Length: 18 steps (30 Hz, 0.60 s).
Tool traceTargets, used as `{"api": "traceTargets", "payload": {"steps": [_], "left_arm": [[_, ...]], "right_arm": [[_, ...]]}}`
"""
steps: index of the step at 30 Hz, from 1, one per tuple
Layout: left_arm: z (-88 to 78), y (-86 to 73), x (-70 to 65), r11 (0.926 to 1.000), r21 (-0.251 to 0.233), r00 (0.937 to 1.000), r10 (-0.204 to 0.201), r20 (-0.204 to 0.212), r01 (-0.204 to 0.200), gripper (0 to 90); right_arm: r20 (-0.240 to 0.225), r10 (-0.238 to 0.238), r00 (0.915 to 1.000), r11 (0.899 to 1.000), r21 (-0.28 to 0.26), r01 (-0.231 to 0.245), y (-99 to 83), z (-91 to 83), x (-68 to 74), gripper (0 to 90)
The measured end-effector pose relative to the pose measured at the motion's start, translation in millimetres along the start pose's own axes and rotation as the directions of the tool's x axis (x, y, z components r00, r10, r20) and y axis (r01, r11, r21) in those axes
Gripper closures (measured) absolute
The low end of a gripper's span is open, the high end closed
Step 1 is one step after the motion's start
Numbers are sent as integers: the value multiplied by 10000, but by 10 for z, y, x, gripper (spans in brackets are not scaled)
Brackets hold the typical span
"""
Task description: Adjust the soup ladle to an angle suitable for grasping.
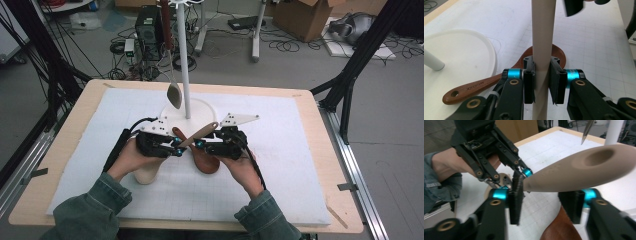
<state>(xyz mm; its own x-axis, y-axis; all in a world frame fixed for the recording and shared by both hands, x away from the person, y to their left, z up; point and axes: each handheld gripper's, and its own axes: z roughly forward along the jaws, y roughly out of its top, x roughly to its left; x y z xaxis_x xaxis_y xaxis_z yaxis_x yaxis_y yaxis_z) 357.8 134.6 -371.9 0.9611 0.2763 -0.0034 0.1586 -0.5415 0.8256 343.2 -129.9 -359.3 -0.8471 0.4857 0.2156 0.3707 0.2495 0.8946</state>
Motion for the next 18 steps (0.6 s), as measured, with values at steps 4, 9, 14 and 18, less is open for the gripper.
{"api": "traceTargets", "payload": {"steps": [4,9,14,18], "left_arm": [[-40,-21,12,9997,238,9999,-46,116,43,723],[-125,-155,59,9993,201,9995,-316,45,315,698],[-107,-253,89,9978,300,9978,-606,286,597,726],[-93,-245,83,9986,319,9989,-433,152,428,764]], "right_arm": [[-41,25,10000,10000,-94,-25,9,2,-15,630],[-132,124,9998,9999,-117,-125,9,5,-20,641],[-151,180,9997,9997,-169,-182,19,21,-26,644],[-74,206,9998,9997,-135,-207,34,33,-16,619]]}}
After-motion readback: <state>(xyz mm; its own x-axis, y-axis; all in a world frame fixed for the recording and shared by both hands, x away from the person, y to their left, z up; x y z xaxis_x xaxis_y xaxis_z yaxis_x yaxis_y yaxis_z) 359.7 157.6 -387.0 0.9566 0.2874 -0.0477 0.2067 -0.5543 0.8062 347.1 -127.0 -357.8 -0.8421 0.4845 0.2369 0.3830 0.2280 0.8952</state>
